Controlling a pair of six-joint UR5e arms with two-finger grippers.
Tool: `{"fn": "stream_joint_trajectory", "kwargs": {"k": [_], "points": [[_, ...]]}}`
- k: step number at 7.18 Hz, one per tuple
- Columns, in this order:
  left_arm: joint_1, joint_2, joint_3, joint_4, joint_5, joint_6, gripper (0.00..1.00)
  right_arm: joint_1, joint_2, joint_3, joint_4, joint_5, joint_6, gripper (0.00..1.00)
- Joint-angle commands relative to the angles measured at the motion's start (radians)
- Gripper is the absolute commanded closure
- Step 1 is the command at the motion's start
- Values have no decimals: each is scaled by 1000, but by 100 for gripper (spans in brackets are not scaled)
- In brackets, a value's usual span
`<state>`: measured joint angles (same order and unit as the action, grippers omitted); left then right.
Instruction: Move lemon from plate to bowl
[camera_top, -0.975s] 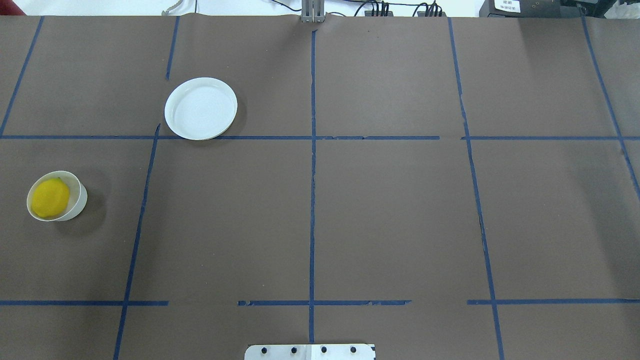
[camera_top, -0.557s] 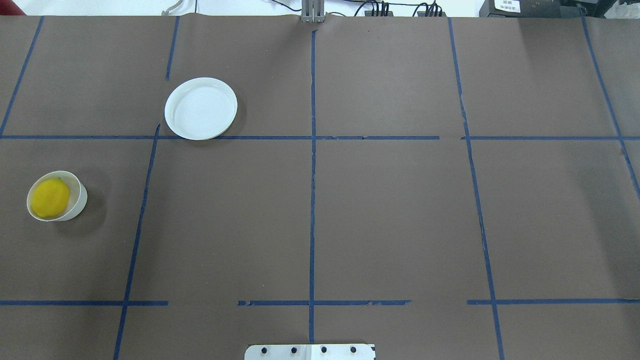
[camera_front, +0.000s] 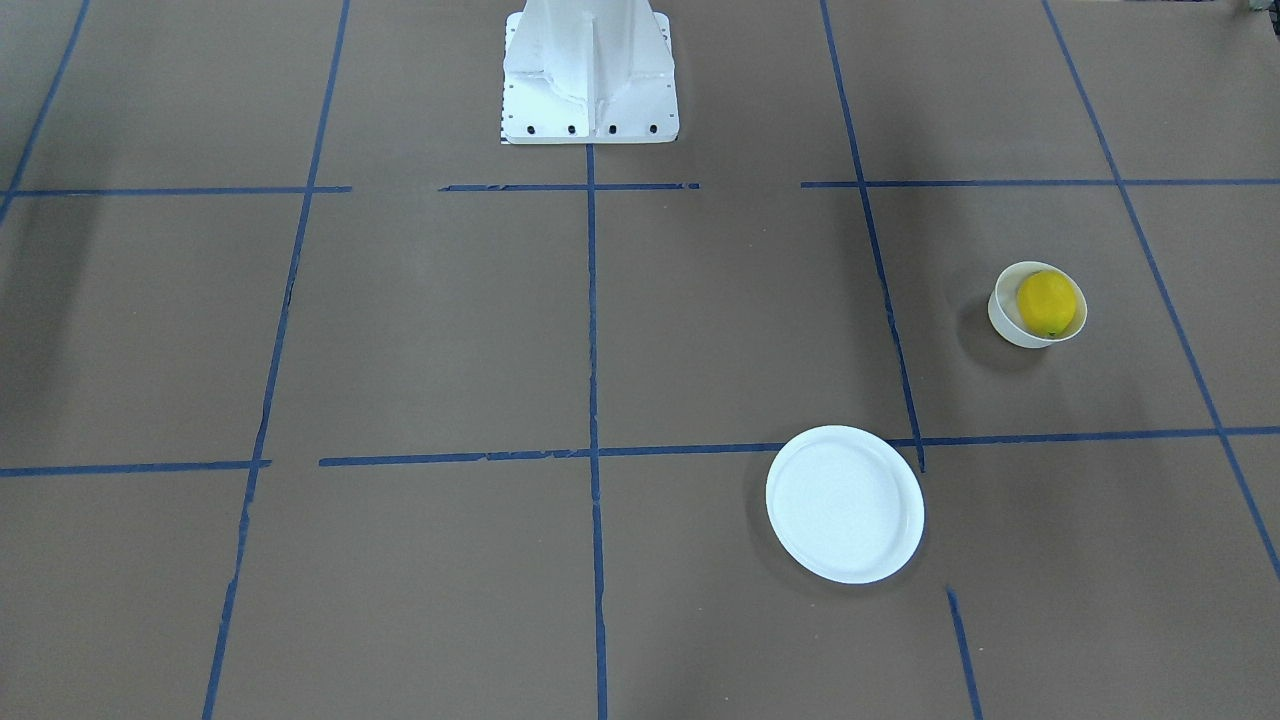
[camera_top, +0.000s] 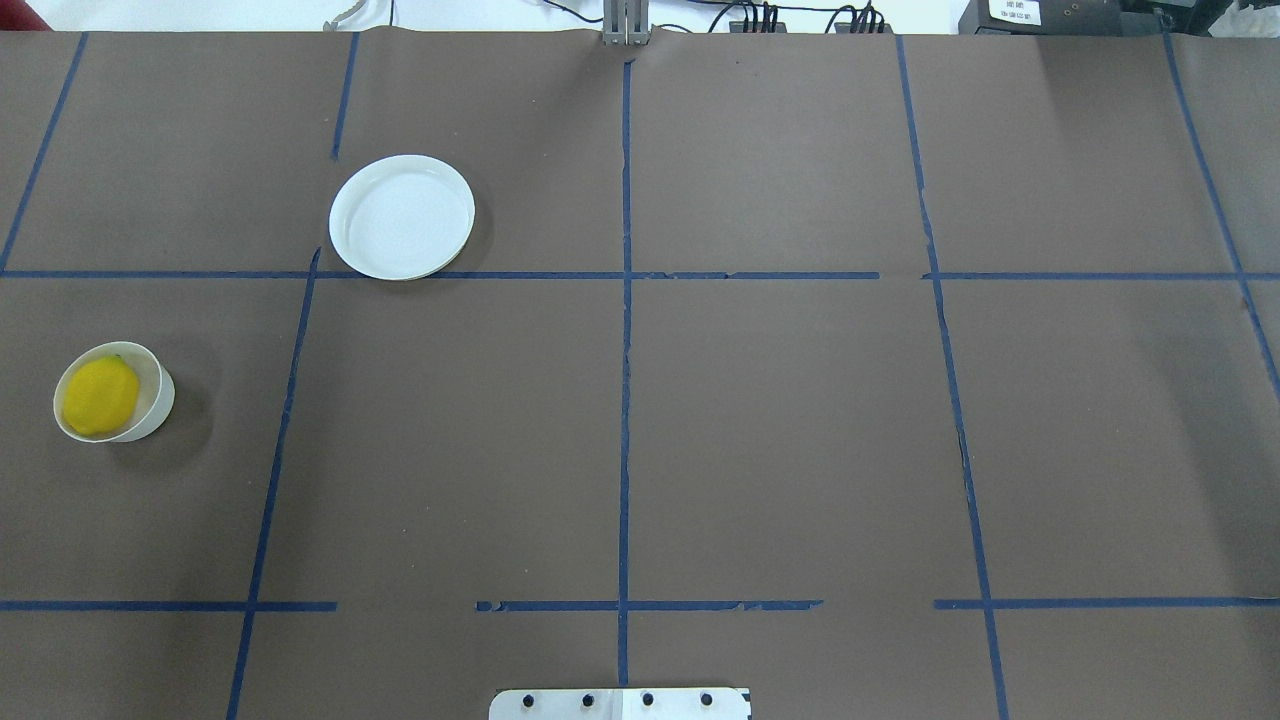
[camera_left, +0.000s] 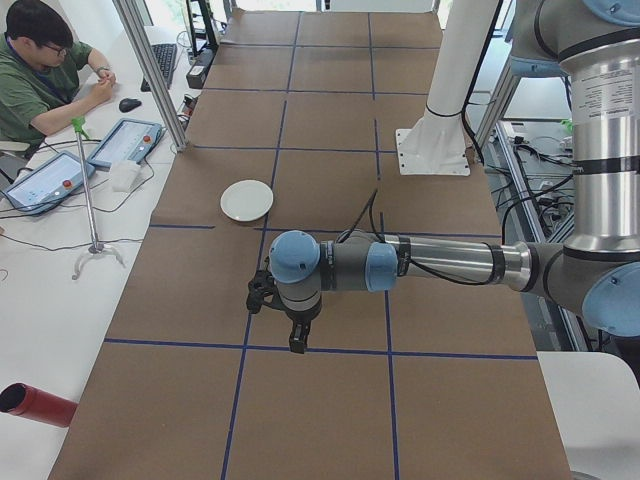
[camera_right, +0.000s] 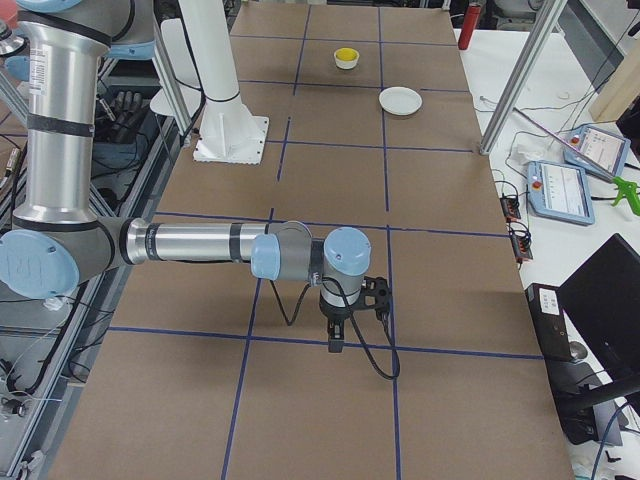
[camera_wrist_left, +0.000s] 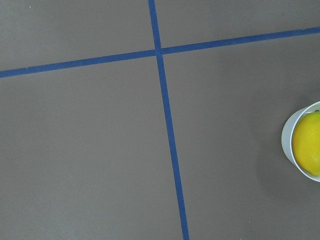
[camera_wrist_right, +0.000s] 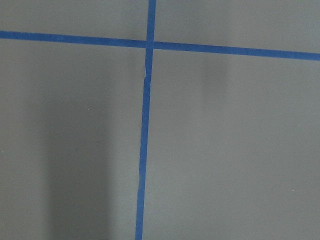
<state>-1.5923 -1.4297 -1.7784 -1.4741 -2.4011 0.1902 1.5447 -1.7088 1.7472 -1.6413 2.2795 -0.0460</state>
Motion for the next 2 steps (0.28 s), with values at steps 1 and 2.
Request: {"fn": "stream_joint_trajectory", "kwargs": {"k": [1, 2], "points": [[0, 0, 1, 0, 0, 0, 0, 0, 0, 0, 0, 0, 0, 0], [0, 0, 1, 0, 0, -2, 0, 0, 0, 0, 0, 0, 0, 0]]}}
